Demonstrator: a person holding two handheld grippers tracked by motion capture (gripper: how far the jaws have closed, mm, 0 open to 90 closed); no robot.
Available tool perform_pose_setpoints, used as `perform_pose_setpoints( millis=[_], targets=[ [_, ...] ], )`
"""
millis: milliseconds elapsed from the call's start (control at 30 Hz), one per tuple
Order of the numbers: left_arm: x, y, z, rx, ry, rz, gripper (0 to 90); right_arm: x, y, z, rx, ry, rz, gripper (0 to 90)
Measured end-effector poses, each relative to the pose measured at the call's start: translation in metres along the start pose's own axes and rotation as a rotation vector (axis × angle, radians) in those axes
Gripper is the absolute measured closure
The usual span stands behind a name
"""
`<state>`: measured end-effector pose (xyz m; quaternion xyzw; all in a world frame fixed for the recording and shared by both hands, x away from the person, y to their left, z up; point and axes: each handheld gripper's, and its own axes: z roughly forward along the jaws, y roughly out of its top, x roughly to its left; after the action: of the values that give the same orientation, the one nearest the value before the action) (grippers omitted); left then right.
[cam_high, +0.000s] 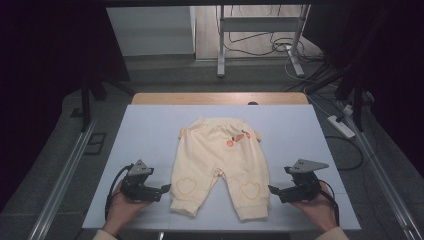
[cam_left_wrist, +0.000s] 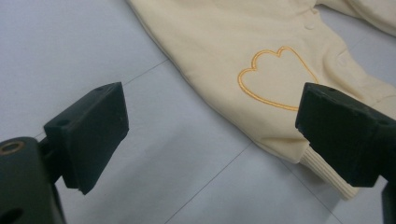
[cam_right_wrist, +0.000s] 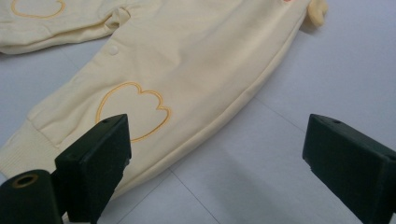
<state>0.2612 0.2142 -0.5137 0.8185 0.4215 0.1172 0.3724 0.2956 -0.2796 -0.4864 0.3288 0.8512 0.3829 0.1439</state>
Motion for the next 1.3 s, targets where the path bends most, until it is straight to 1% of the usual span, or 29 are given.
perform_pose_setpoints(
  millis=[133,267,400,533,633,733,833,933,1033,1167,1267,1300],
  targets=[
    [0.001,-0.001,0.0,0.008,-0.002,-0.008,9.4,0.0,0.0,0.002,0.004,0.007,0.0,7.8],
    [-0.001,0.0,-0.001,-0.006,0.003,-0.013,9.4,0.001,-0.001,0.003,0.002,0.02,-0.001,7.8],
    [-0.002,0.0,0.001,0.006,0.0,-0.009,9.4,0.003,-0.002,0.002,0.006,0.026,-0.002,7.8],
    [-0.002,0.001,0.0,-0.002,-0.001,-0.003,9.4,0.005,0.0,0.001,0.01,0.015,-0.01,7.9],
    [-0.002,0.003,0.002,0.001,-0.005,0.002,9.4,0.006,-0.001,0.002,0.016,0.005,-0.016,7.9],
    [-0.003,0.004,0.002,0.0,-0.013,0.013,9.4,0.008,-0.001,0.0,0.023,-0.003,-0.012,7.9],
    [-0.001,0.005,0.003,-0.008,-0.02,0.003,9.4,0.009,-0.002,-0.002,0.015,-0.009,-0.005,7.9],
    [0.0,0.006,0.004,-0.003,-0.024,0.001,9.4,0.009,-0.002,-0.002,0.015,-0.014,-0.006,7.9],
    [0.001,0.006,0.004,-0.007,-0.029,-0.002,9.4,0.009,-0.003,0.0,0.024,-0.016,-0.002,7.9],
    [0.001,0.007,0.005,-0.008,-0.029,-0.003,9.4,0.011,-0.003,0.001,0.027,-0.009,-0.004,7.9],
    [0.0,0.006,0.005,-0.006,-0.029,0.001,9.4,0.013,-0.001,0.001,0.017,-0.002,-0.004,7.9],
    [0.0,0.006,0.005,-0.006,-0.029,0.001,9.4,0.014,0.001,0.001,0.012,0.012,0.004,7.9]
  ],
)
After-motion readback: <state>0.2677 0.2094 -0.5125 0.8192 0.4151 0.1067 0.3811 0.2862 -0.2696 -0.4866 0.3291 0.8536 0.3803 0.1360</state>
